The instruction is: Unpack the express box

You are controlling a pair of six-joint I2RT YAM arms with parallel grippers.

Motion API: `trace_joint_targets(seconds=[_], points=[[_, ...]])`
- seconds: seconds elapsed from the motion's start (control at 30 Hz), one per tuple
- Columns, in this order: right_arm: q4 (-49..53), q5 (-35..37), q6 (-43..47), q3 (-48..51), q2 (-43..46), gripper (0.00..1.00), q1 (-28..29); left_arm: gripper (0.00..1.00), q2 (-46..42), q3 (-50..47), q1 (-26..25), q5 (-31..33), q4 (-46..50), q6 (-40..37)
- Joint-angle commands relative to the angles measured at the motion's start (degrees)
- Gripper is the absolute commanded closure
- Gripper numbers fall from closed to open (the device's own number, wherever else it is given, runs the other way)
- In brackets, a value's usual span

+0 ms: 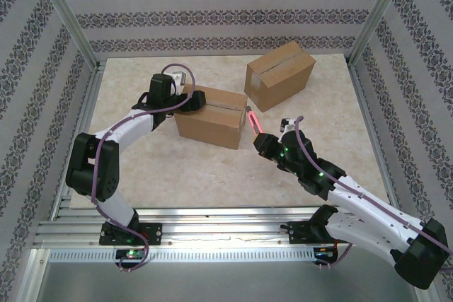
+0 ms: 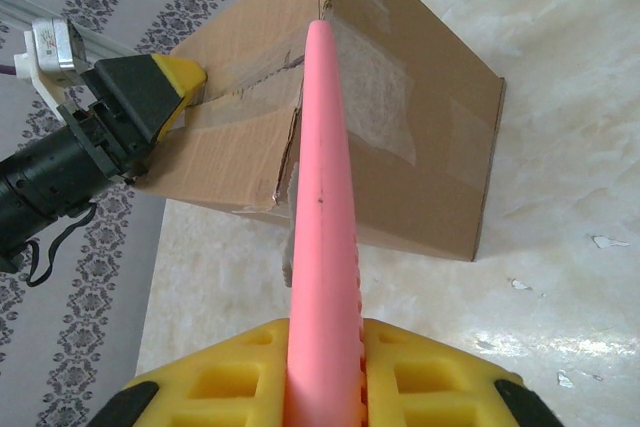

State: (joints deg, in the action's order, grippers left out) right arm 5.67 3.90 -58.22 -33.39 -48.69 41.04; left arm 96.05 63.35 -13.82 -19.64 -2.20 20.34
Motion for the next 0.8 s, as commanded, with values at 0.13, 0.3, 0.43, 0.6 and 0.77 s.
trace_joint_targets(seconds=[0.13,0.3,0.43,0.6,0.77], points=[[-1.8,0.5,-0.1,-1.9,-1.5,1.00,0.4,0.04,4.1,-2.2,0.2,3.5,7.7,-1.9],[-2.5,0.1,0.0,-2.1,-2.1,1.00,0.5,0.04,4.1,-2.2,0.1,3.5,7.7,-2.1],[-2.8,0.1,0.0,-2.2,-2.1,1.00,0.5,0.04,4.3,-2.2,0.1,3.5,7.7,-2.1],[-3.4,0.3,0.1,-2.0,-2.1,1.00,0.4,0.04,4.4,-2.3,0.2,3.5,7.6,-2.2],[-3.9,-0.3,-0.1,-2.0,-2.6,1.00,0.4,0.04,4.5,-2.4,0.2,3.4,7.7,-2.2]])
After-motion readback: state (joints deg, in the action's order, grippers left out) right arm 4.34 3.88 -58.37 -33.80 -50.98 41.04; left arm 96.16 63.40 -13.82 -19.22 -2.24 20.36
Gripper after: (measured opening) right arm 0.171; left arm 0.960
